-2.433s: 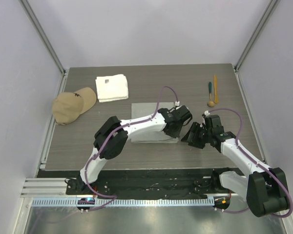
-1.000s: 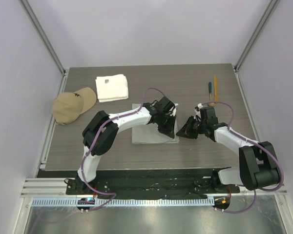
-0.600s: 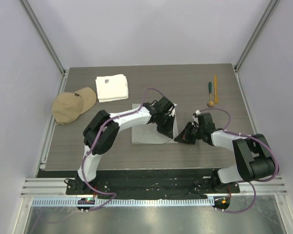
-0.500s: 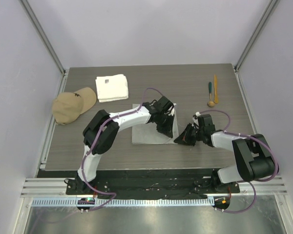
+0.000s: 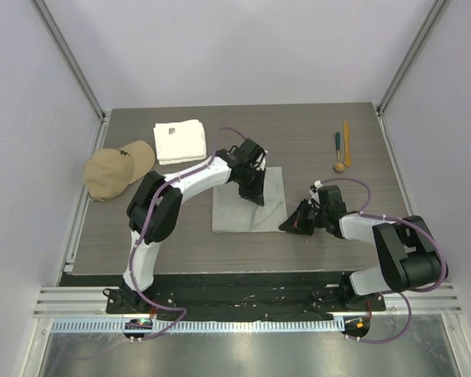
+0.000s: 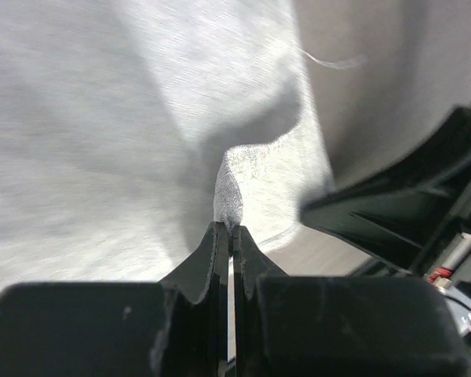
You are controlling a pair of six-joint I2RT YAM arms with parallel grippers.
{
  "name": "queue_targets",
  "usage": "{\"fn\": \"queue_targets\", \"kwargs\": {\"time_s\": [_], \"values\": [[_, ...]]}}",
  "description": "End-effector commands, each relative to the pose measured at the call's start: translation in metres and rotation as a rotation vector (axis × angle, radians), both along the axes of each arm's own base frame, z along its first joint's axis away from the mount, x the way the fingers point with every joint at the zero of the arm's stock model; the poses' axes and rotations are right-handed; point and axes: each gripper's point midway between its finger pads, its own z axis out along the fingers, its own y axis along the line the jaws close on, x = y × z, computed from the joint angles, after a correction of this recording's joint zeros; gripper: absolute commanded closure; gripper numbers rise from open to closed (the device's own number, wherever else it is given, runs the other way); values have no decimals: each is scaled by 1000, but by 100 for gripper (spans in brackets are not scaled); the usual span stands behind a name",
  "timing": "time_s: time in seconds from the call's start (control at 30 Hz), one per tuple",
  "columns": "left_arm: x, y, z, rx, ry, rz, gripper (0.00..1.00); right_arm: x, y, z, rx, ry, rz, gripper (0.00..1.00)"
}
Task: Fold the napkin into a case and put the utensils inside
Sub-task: Fold the top corner of the square-folded napkin at the center of the board.
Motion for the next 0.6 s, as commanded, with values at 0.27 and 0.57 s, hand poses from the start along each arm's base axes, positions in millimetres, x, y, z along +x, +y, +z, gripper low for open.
{"fn": "queue_targets", "kwargs": {"time_s": [0.27,0.57], "values": [[84,98,31,217,-160,85,100,2,-10,-12,-98,5,13,99],[122,127,19,296,-184,125,100,-1,-10,-15,-98,19,26,99]]}}
